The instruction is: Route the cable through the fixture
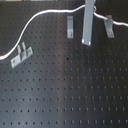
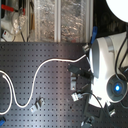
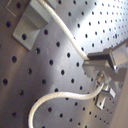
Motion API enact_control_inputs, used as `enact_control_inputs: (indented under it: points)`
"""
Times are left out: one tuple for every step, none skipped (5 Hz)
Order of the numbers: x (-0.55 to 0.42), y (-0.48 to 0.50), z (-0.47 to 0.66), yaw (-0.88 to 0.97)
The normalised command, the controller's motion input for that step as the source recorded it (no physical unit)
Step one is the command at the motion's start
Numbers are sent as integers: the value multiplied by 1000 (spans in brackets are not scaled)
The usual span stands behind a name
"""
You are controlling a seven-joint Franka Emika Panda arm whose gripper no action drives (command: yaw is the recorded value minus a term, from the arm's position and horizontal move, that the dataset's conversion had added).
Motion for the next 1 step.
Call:
enact_control_inputs:
  points:
    - [25, -571, 173, -60]
